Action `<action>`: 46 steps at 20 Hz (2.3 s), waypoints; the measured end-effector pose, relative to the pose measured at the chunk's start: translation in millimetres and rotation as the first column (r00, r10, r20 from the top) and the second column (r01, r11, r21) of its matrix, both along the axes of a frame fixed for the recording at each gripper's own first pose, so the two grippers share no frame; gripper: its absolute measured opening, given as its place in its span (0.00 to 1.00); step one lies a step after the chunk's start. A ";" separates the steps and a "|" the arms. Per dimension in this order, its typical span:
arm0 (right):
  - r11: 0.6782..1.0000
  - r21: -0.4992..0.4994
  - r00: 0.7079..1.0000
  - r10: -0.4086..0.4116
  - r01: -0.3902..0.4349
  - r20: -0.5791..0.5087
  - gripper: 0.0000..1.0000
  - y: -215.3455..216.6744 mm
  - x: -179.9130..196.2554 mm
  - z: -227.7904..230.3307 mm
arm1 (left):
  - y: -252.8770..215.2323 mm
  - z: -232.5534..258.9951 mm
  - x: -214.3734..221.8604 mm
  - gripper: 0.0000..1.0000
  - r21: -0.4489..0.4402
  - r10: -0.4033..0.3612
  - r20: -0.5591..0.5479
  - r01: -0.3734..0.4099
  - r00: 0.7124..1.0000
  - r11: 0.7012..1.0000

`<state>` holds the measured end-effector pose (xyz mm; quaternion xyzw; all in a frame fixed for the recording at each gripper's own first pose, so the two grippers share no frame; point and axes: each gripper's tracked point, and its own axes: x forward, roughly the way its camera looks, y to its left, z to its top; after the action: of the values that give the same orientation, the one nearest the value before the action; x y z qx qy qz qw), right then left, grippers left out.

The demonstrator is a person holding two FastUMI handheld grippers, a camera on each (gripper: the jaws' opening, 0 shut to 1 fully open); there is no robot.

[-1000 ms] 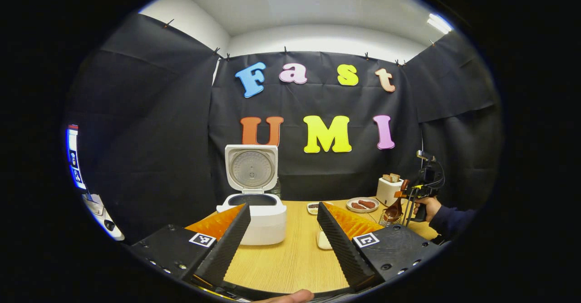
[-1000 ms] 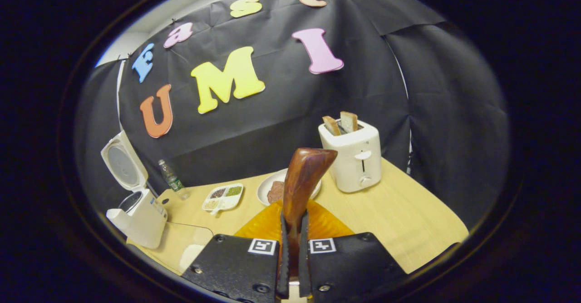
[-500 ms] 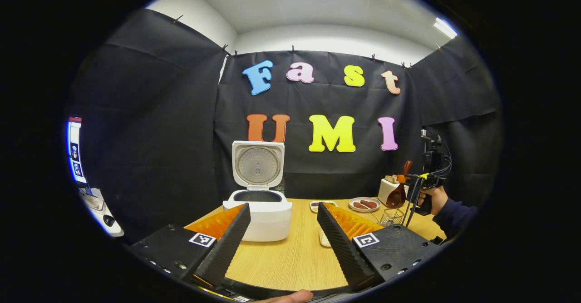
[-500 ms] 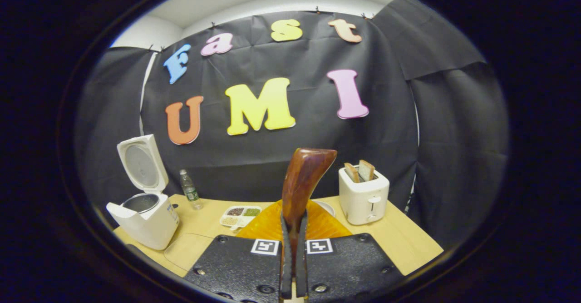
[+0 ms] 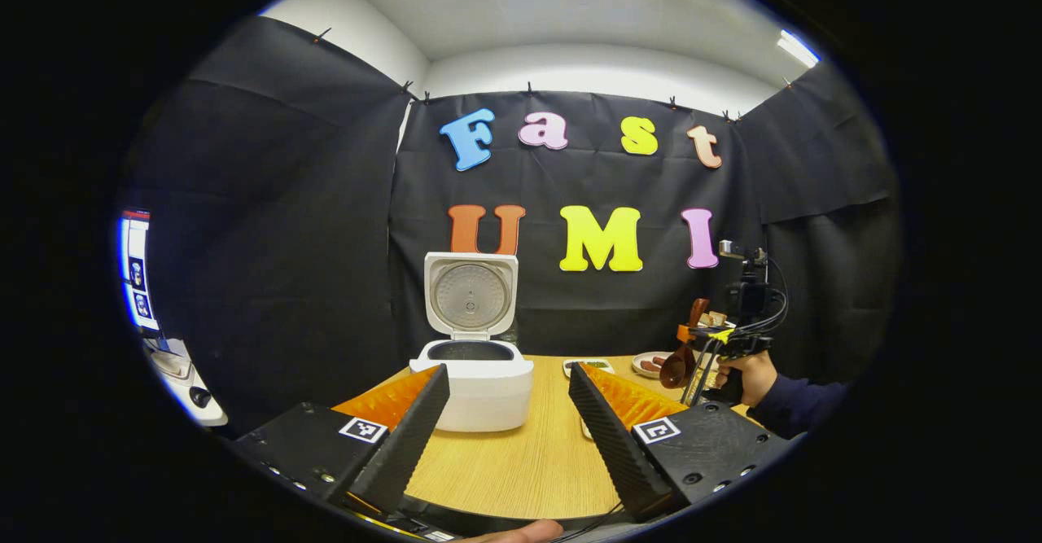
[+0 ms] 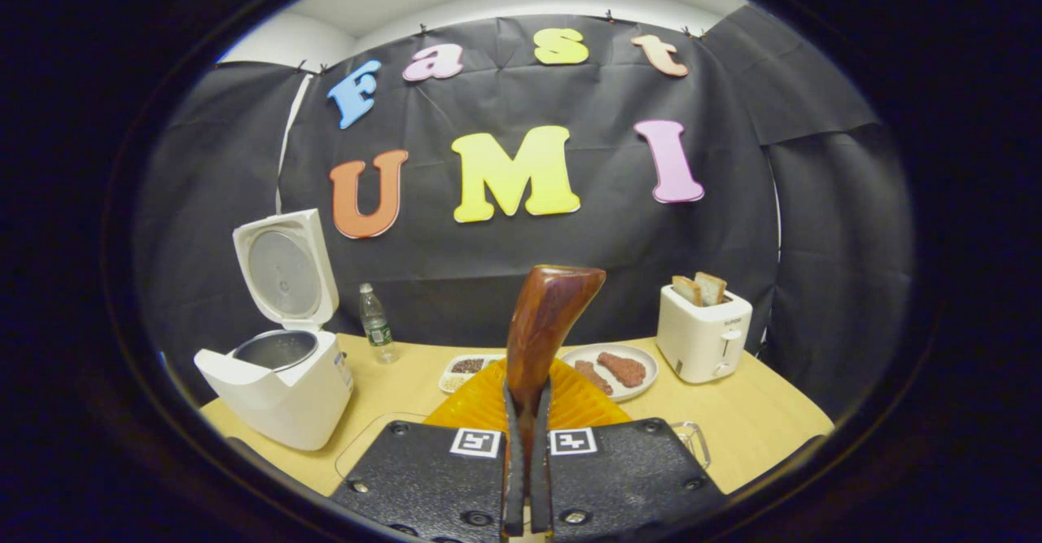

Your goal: Close the left gripper, press the button to open the rice cooker; take a wooden spoon from the chopstick holder with the right hand, scoop a spoonful of rice and pour it into the rice cooker, then put the wooden spoon back into the chopstick holder.

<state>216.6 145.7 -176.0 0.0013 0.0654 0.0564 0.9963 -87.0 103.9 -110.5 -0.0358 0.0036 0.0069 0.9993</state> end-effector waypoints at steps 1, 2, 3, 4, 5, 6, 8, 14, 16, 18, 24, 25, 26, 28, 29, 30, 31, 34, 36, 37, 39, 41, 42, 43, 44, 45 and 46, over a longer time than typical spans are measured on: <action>1.000 -0.008 1.000 0.005 -0.005 -0.007 0.09 7.1 2.0 -9.3 | 4.3 -4.4 0.3 0.94 -0.001 0.004 -0.007 -0.004 1.000 1.000; 1.000 -0.015 1.000 0.004 -0.004 -0.019 0.08 11.5 3.5 -20.3 | 7.8 -6.8 0.7 0.94 -0.008 0.011 -0.011 -0.011 1.000 1.000; 1.000 -0.023 1.000 0.002 -0.003 -0.031 0.09 15.2 4.9 -32.4 | 10.6 -9.0 2.8 0.94 -0.018 0.013 -0.019 -0.013 1.000 1.000; 1.000 -0.028 0.999 -0.006 0.005 -0.034 0.09 18.8 6.3 -42.5 | 11.4 -12.4 3.6 0.94 -0.032 0.010 -0.023 -0.011 1.000 0.999; 0.999 -0.048 0.999 -0.022 0.021 -0.027 0.09 20.3 6.7 -52.3 | 11.2 -15.2 6.2 0.94 -0.046 0.001 -0.028 -0.003 1.000 0.999; 0.995 -0.090 0.999 -0.038 0.036 -0.012 0.08 21.4 8.0 -60.1 | 9.8 -18.1 7.5 0.94 -0.056 -0.003 -0.037 0.001 0.999 0.998; 0.978 -0.187 0.996 -0.081 0.088 0.045 0.08 21.3 8.9 -66.9 | 9.5 -22.9 12.4 0.94 -0.062 -0.011 -0.046 0.008 0.999 0.998; 0.963 -0.231 0.991 -0.137 0.135 0.010 0.08 24.4 7.5 -101.0 | 9.6 -32.0 17.0 0.94 -0.054 -0.027 -0.057 0.024 0.998 0.998; 0.980 -0.175 0.994 -0.103 0.098 -0.020 0.09 42.2 1.3 -102.8 | 13.5 -31.9 19.0 0.94 -0.051 -0.021 -0.060 0.018 0.998 0.999; 0.990 -0.133 0.996 -0.053 0.044 -0.066 0.09 61.8 -3.5 -107.8 | 17.1 -30.3 19.0 0.94 -0.057 -0.012 -0.057 0.009 0.998 0.998; 0.987 -0.108 0.984 0.098 -0.115 -0.148 0.08 108.1 -14.8 -115.6 | 20.8 -38.5 18.4 0.94 -0.030 -0.001 -0.079 -0.001 0.997 1.000; 0.986 -0.088 0.977 0.125 -0.142 -0.174 0.09 111.8 -15.9 -116.1 | 20.1 -39.0 18.4 0.94 -0.030 -0.001 -0.079 -0.002 0.997 1.000; 0.983 -0.060 0.967 0.159 -0.174 -0.200 0.08 115.7 -16.6 -117.7 | 18.2 -38.7 19.2 0.94 -0.034 -0.004 -0.077 0.002 0.997 0.999; 0.974 0.026 0.943 0.225 -0.225 -0.247 0.09 120.8 -17.2 -117.1 | 16.0 -38.0 17.6 0.94 -0.045 -0.013 -0.074 0.010 0.997 0.999; 0.967 0.081 0.928 0.256 -0.244 -0.271 0.09 122.2 -16.8 -118.3 | 15.8 -38.7 17.0 0.94 -0.046 -0.015 -0.076 0.011 0.997 0.999; 0.956 0.146 0.912 0.286 -0.253 -0.294 0.09 122.1 -15.8 -118.4 | 15.3 -38.1 17.7 0.94 -0.042 -0.014 -0.073 0.011 0.997 0.999; 0.945 0.213 0.898 0.309 -0.250 -0.315 0.09 120.8 -13.6 -118.9 | 14.0 -37.0 17.1 0.94 -0.037 -0.014 -0.071 0.012 0.997 0.999; 0.909 0.322 0.868 0.371 -0.266 -0.330 0.09 118.3 -5.7 -121.2 | 10.3 -36.1 17.9 0.94 -0.021 -0.015 -0.069 0.013 0.997 1.000; 0.886 0.405 0.852 0.382 -0.227 -0.357 0.08 111.1 -3.3 -123.8 | 8.9 -36.5 18.8 0.94 -0.006 -0.013 -0.069 0.012 0.998 1.000; 0.868 0.458 0.845 0.385 -0.195 -0.371 0.09 106.0 -0.5 -124.8 | 9.2 -36.1 19.2 0.94 -0.003 -0.011 -0.071 0.011 0.997 1.000; 0.835 0.524 0.839 0.401 -0.169 -0.368 0.08 102.6 1.5 -117.5 | 10.0 -33.5 20.1 0.94 -0.006 -0.008 -0.069 0.007 0.998 1.000; 0.809 0.565 0.849 0.406 -0.162 -0.338 0.09 93.2 1.9 -100.7 | 12.0 -34.0 19.1 0.94 -0.008 -0.001 -0.070 0.001 0.998 1.000; 0.801 0.578 0.856 0.403 -0.159 -0.323 0.09 87.6 2.5 -93.8 | 12.4 -34.4 20.0 0.94 -0.008 0.001 -0.072 -0.002 0.997 1.000; 0.796 0.588 0.865 0.391 -0.146 -0.314 0.09 80.9 3.8 -88.6 | 13.1 -33.0 19.6 0.94 -0.009 0.004 -0.071 -0.005 0.997 1.000; 0.790 0.598 0.872 0.381 -0.135 -0.306 0.09 74.7 4.6 -84.0 | 12.1 -31.9 18.5 0.94 -0.011 0.003 -0.070 -0.004 0.998 1.000; 0.785 0.606 0.878 0.372 -0.125 -0.300 0.09 67.8 6.5 -79.4 | 9.8 -30.9 18.8 0.94 -0.012 -0.001 -0.068 0.000 0.998 1.000; 0.778 0.618 0.883 0.365 -0.116 -0.294 0.09 60.9 8.0 -75.5 | 9.9 -30.0 17.8 0.94 -0.009 -0.005 -0.066 0.004 0.998 1.000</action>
<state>224.6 206.6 -251.5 0.3099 0.2456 0.2018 0.8961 -69.2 113.8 -140.5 -0.0401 0.0365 0.0057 0.9985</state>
